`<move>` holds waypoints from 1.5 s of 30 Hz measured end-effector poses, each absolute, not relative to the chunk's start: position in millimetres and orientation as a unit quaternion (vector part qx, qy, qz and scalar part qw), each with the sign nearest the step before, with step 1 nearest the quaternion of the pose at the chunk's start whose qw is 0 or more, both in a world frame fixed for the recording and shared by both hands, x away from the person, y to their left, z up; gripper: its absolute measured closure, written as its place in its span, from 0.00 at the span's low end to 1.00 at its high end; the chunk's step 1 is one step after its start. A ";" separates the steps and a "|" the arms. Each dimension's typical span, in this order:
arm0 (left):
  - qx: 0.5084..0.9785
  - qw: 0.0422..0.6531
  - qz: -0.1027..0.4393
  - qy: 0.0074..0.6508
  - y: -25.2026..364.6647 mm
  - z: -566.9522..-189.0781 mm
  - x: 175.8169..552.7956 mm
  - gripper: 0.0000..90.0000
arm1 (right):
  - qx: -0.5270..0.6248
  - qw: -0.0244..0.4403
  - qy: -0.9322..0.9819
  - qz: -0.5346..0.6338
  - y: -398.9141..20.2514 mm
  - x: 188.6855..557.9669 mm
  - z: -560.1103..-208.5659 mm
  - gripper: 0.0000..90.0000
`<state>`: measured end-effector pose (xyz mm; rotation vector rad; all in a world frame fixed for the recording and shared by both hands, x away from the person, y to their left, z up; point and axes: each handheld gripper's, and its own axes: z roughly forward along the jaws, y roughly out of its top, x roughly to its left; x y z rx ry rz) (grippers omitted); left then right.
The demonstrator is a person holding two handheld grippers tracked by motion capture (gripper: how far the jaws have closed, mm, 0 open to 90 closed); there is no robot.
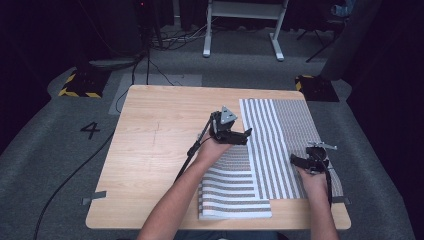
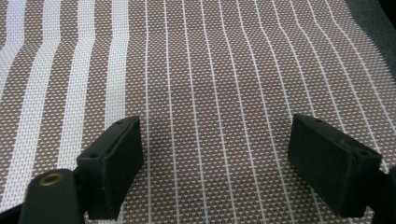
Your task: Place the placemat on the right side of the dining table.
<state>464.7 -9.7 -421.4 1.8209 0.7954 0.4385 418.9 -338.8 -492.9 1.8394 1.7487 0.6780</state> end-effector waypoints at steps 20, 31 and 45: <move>0.736 0.534 0.221 0.352 48.8 -407.4 435.2 0.00 | 0.640 0.270 0.623 0.361 -342.7 401.7 -479.0 0.00; 0.711 0.527 0.246 0.394 122.2 -432.2 391.1 0.00 | 0.587 0.296 0.642 0.394 -344.9 357.0 -454.5 0.00; 0.678 0.510 0.253 0.464 191.8 -470.4 339.8 0.00 | 0.594 0.291 0.638 0.394 -367.0 314.0 -470.9 0.00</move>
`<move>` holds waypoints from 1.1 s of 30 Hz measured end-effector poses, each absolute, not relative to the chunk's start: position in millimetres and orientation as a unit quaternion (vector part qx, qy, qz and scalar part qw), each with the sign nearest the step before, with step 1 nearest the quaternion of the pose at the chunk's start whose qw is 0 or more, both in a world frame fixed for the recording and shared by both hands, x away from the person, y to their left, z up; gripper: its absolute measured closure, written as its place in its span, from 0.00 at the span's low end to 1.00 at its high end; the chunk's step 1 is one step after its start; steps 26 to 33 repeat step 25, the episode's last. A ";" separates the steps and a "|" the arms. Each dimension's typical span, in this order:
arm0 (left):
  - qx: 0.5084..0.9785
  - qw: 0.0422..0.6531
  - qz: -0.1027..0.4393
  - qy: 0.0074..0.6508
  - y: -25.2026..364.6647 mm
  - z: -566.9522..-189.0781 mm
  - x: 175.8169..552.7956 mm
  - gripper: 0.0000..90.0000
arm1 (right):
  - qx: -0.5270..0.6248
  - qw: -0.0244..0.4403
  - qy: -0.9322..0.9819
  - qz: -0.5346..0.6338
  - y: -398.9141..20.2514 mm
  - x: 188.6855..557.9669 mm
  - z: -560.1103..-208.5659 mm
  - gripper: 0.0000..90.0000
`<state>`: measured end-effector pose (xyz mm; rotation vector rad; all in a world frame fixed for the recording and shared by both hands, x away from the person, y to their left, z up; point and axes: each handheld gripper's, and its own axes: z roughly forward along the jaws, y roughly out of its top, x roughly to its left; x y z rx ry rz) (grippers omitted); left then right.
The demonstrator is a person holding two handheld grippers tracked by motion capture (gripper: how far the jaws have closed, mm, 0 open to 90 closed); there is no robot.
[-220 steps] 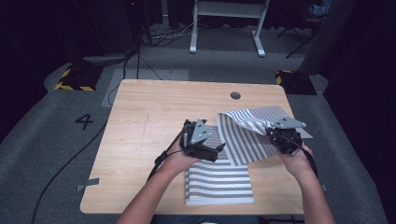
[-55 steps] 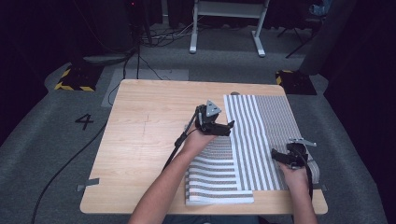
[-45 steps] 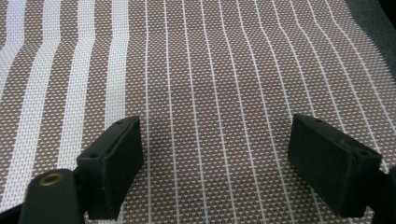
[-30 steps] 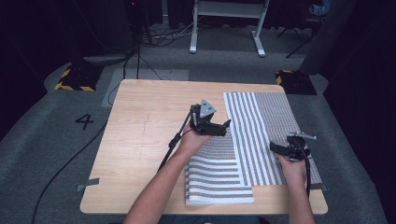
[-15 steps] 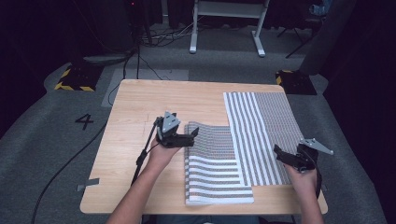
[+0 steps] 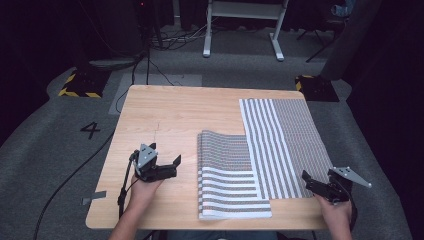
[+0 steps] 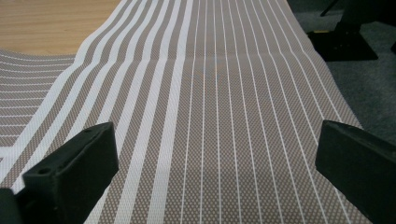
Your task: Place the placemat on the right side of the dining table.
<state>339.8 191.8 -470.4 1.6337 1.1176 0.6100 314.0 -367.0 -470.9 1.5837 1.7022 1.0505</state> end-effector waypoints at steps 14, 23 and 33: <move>0.687 0.461 0.253 0.502 235.0 -499.0 306.3 0.00 | 0.595 0.275 0.658 0.371 -369.6 291.8 -497.7 0.00; 0.686 0.460 0.256 0.503 239.4 -498.7 301.0 0.00 | 0.595 0.260 0.659 0.380 -372.9 286.4 -499.2 0.00; 0.683 0.464 0.256 0.503 238.2 -499.2 300.4 0.00 | 0.600 0.249 0.652 0.391 -373.9 286.6 -499.1 0.00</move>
